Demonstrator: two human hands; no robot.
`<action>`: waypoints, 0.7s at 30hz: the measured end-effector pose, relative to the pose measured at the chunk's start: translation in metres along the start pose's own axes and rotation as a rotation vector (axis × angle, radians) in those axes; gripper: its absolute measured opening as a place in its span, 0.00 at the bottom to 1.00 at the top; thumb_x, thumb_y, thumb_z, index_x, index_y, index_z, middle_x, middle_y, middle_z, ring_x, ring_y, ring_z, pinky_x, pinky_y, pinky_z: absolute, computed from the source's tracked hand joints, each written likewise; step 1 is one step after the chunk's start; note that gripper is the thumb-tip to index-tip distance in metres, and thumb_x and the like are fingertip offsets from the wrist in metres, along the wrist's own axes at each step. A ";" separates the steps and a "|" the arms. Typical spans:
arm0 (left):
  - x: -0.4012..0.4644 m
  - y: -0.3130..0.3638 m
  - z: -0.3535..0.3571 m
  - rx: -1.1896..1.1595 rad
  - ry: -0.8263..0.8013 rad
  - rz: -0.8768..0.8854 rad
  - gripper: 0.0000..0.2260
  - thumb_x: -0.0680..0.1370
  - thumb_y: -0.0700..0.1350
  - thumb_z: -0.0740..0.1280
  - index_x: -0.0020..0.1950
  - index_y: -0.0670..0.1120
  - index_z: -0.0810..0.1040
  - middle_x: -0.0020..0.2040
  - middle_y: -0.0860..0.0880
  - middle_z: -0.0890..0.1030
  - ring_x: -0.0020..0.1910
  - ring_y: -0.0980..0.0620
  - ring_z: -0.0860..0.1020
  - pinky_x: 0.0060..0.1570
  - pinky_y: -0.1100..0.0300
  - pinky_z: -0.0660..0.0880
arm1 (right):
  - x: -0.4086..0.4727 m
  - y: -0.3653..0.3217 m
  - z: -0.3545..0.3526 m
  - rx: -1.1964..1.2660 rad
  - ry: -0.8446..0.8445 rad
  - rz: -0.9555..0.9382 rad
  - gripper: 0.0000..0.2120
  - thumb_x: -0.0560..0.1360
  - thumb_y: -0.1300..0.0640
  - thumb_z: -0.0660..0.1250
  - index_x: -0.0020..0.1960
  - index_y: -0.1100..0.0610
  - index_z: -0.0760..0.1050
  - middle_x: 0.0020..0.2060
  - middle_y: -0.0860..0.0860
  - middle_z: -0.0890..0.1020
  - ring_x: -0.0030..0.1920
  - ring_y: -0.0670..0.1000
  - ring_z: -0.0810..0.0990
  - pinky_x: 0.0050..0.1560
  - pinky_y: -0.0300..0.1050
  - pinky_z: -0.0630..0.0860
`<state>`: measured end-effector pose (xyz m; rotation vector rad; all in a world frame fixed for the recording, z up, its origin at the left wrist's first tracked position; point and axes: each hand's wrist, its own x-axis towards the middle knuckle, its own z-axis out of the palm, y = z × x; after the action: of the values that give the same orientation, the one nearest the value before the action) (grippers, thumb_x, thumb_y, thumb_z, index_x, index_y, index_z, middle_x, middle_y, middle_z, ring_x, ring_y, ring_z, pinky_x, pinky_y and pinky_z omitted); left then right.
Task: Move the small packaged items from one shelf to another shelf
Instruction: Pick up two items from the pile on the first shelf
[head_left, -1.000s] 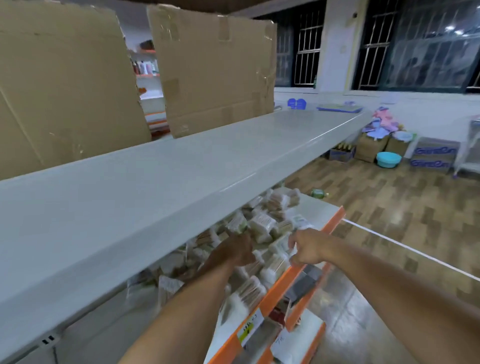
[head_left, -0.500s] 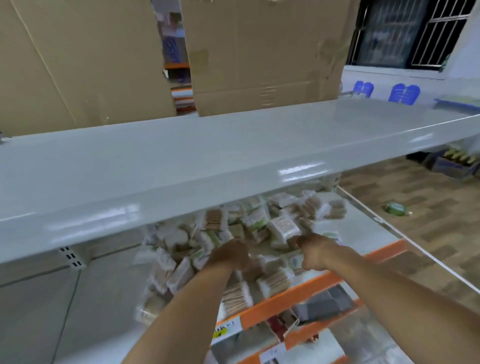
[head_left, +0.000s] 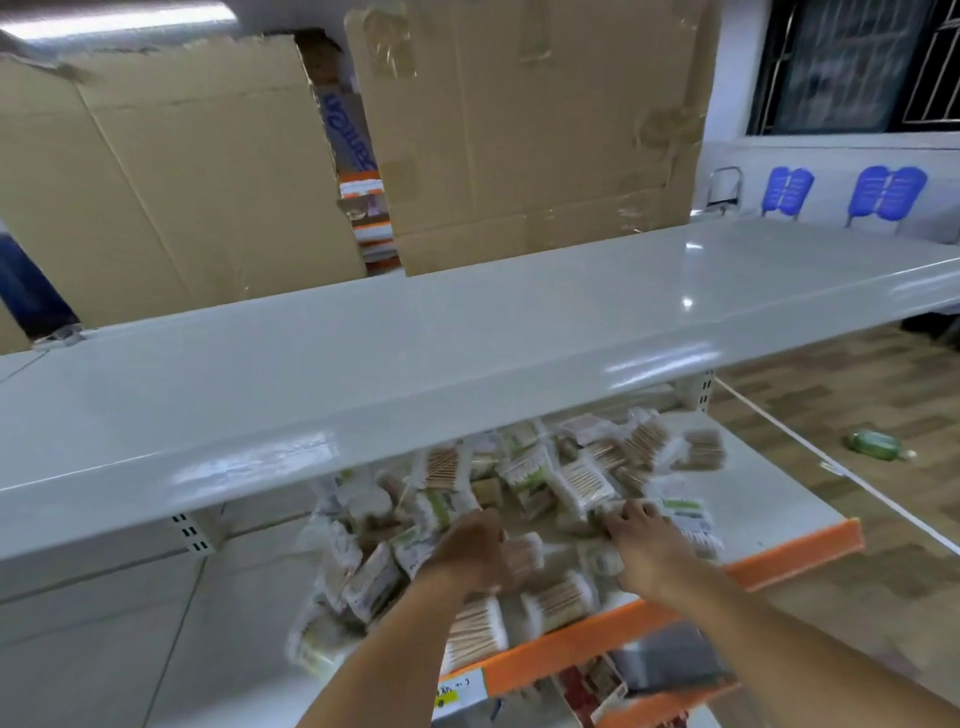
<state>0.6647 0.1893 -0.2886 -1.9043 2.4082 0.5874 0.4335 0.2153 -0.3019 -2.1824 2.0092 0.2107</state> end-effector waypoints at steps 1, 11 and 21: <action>0.000 0.001 -0.004 -0.063 0.001 -0.014 0.22 0.71 0.50 0.74 0.59 0.44 0.72 0.58 0.45 0.75 0.56 0.47 0.75 0.48 0.57 0.70 | 0.000 0.002 -0.002 0.018 0.009 -0.001 0.32 0.74 0.55 0.69 0.75 0.52 0.61 0.72 0.57 0.65 0.72 0.59 0.64 0.70 0.53 0.67; -0.007 -0.001 -0.030 -1.050 -0.027 -0.045 0.18 0.70 0.54 0.78 0.55 0.50 0.78 0.49 0.48 0.81 0.43 0.54 0.81 0.36 0.61 0.78 | -0.007 0.006 -0.029 0.466 0.080 0.072 0.28 0.66 0.42 0.77 0.58 0.54 0.70 0.56 0.50 0.75 0.52 0.51 0.75 0.47 0.42 0.71; -0.011 -0.011 -0.034 -1.534 -0.055 -0.125 0.30 0.65 0.55 0.80 0.62 0.44 0.78 0.52 0.44 0.79 0.52 0.46 0.78 0.55 0.49 0.80 | -0.004 -0.006 -0.032 1.076 0.172 0.194 0.21 0.67 0.52 0.80 0.55 0.56 0.77 0.50 0.55 0.81 0.46 0.55 0.82 0.43 0.51 0.84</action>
<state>0.6852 0.1870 -0.2579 -2.0564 1.6567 2.9188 0.4390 0.2125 -0.2698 -1.3336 1.7411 -0.8571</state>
